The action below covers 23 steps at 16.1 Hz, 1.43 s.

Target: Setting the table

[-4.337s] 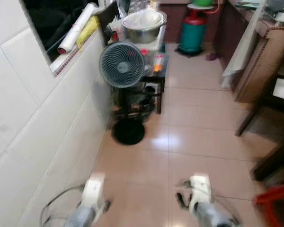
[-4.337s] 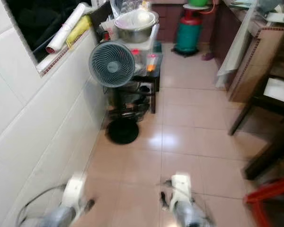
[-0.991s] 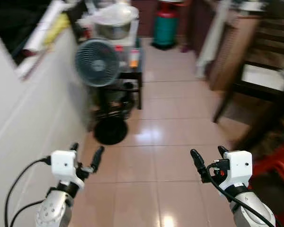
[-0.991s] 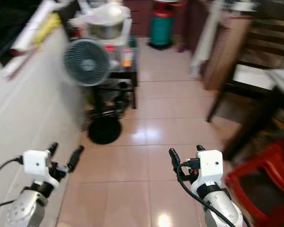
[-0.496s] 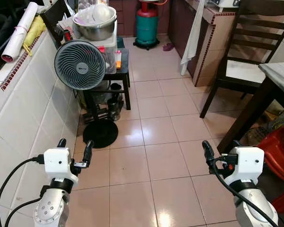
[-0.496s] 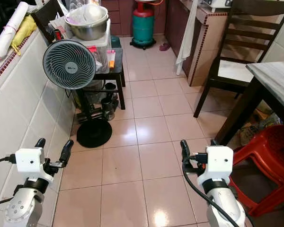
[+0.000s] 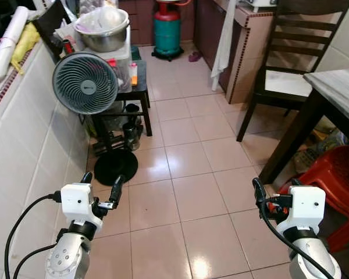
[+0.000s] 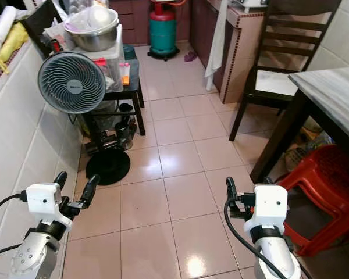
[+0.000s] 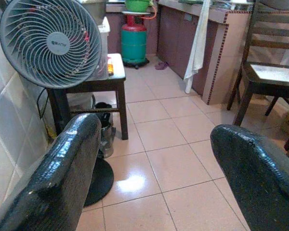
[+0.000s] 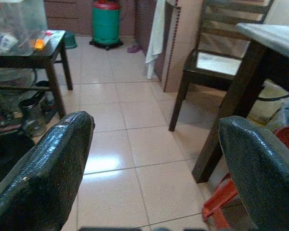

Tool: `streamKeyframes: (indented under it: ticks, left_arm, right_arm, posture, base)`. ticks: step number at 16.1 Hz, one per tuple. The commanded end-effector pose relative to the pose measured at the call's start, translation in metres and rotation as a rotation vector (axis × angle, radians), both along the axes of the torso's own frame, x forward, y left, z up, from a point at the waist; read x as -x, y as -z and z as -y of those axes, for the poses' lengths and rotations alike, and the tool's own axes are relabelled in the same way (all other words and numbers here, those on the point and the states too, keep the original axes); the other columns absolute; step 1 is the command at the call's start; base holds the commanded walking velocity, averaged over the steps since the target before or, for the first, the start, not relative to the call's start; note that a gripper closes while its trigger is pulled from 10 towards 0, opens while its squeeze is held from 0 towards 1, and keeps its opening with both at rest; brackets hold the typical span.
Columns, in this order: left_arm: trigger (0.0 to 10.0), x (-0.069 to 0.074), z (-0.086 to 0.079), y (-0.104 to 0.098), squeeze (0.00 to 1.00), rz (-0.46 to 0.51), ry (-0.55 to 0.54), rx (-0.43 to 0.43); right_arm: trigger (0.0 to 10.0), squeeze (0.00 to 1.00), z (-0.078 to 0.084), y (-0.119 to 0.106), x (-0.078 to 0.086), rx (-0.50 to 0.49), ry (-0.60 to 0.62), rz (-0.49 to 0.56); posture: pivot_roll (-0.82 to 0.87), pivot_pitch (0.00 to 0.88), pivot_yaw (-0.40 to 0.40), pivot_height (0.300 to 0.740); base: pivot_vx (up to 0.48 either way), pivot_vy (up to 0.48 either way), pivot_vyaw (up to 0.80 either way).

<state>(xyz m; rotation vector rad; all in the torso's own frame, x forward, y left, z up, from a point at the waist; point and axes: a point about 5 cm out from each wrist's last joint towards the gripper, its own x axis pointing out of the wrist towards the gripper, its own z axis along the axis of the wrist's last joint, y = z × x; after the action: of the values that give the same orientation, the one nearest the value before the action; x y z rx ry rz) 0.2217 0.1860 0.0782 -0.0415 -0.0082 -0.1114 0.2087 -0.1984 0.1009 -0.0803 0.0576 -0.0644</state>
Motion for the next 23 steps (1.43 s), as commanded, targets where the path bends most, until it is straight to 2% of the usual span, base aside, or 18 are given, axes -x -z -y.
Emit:
streamKeyframes:
  ticks: [1,6,9,12,23]
  left_arm:
    - [10.0,0.002,-0.002,0.004,0.00,-0.025,-0.001,-0.006]
    - [10.0,-0.007,-0.009,0.002,0.00,-0.024,-0.029,-0.001]
    - [10.0,-0.008,-0.012,0.003,0.00,-0.032,-0.028,0.008]
    - [10.0,-0.007,-0.006,0.003,0.00,-0.031,0.003,0.037]
    - [10.0,-0.004,-0.002,0.008,0.00,-0.051,0.034,0.043]
  right_arm:
    - [10.0,0.00,0.002,-0.002,0.000,0.014,0.021,0.019]
    - [10.0,0.00,0.005,-0.002,0.000,-0.017,0.028,-0.001]
    - [10.0,0.00,0.004,-0.003,0.001,-0.016,0.010,0.010]
    - [10.0,0.00,0.002,-0.001,0.002,-0.024,0.007,-0.006]
    - [10.0,0.00,0.001,0.001,0.002,-0.021,-0.007,-0.017]
  posture:
    - [-0.08,0.065,0.055,0.740]
    - [-0.08,0.071,0.053,0.740]
    - [-0.08,0.071,0.053,0.740]
    - [-0.08,0.073,0.054,0.740]
    - [-0.08,0.071,0.051,0.740]
  base:
    - [0.000,0.000,-0.80]
    - [0.000,0.000,-0.80]
    - [0.000,0.000,-0.17]
    - [0.000,0.000,-0.80]
    - [0.273,0.000,-0.80]
